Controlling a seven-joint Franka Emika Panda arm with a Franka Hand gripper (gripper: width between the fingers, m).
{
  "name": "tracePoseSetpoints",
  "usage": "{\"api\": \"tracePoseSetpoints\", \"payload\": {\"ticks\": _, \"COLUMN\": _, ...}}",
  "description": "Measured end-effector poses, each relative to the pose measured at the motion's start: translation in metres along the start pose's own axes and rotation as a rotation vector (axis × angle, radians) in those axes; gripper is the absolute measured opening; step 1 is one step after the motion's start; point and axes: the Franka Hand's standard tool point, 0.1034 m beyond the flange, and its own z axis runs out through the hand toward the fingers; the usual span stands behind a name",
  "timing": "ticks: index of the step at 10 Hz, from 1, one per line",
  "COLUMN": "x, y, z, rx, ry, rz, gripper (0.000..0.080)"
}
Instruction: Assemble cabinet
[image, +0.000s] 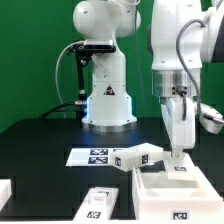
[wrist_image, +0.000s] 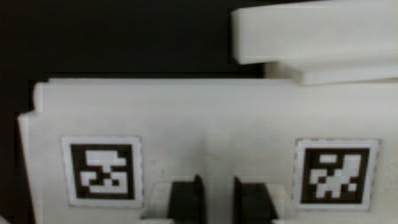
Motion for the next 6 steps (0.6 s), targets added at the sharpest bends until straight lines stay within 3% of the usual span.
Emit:
{"api": "tracePoseSetpoints", "payload": {"ticks": 5, "x": 0.0001, "y": -0.0012, "z": -0.0001, "rx": 0.002, "ry": 0.000, "rz": 0.001, "gripper": 0.0064}}
{"api": "tracePoseSetpoints", "payload": {"ticks": 6, "x": -0.0003, "y": -0.0101, "z": 0.0002, "rx": 0.012, "ry": 0.004, "rz": 0.003, "gripper": 0.0064}}
